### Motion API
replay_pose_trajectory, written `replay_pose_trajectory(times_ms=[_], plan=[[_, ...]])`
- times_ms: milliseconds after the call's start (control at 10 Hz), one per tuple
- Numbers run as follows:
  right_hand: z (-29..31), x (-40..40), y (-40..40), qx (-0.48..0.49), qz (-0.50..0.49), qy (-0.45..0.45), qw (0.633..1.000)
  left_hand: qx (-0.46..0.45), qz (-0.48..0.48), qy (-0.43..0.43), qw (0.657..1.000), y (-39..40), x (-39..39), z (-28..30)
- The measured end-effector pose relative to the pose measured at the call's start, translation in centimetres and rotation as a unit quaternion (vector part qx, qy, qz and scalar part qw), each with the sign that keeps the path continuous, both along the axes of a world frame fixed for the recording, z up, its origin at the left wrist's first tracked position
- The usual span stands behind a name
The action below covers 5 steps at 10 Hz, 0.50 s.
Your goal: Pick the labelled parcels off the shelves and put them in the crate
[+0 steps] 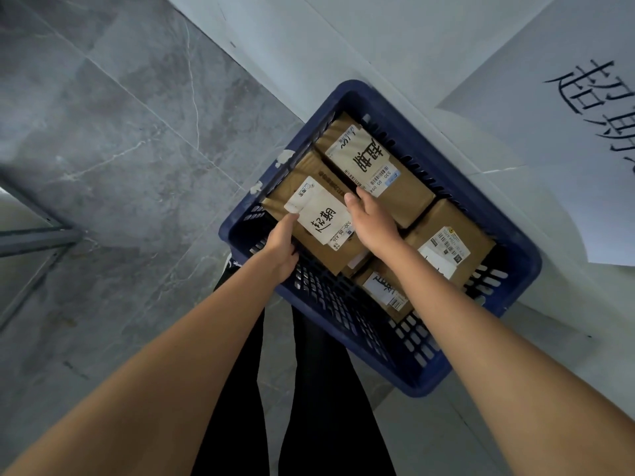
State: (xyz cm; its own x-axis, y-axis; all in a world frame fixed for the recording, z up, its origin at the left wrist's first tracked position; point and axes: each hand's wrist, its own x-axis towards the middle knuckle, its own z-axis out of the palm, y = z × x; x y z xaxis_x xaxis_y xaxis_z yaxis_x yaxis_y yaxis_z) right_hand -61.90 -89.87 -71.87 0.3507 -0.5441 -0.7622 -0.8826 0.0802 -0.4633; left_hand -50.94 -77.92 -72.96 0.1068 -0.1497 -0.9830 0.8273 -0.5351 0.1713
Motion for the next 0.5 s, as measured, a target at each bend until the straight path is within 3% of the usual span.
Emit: replay_pose_trajectory(times_ms=[100, 200, 300, 400, 500], plan=[[1.5, -1.3, 0.0, -0.021, -0.004, 0.006, 1.0, 0.023, -0.071, -0.061, 0.995, 0.5, -0.4, 2.0], [4.7, -2.7, 0.4, -0.036, -0.03, -0.004, 0.999, 0.009, -0.239, -0.117, 0.964, 1.7, -1.4, 5.2], [9.5, -4.7, 1.0, -0.018, -0.073, -0.027, 0.997, -0.029, -0.436, -0.165, 0.884, 2.8, -2.7, 9.9], [15.5, -6.9, 1.7, -0.028, -0.128, -0.054, 0.99, -0.066, -0.537, -0.256, 0.801, 4.1, -4.1, 14.9], [21.3, -9.1, 2.2, -0.055, -0.169, -0.104, 0.979, -0.083, -0.587, -0.314, 0.742, 5.5, -5.1, 18.5]])
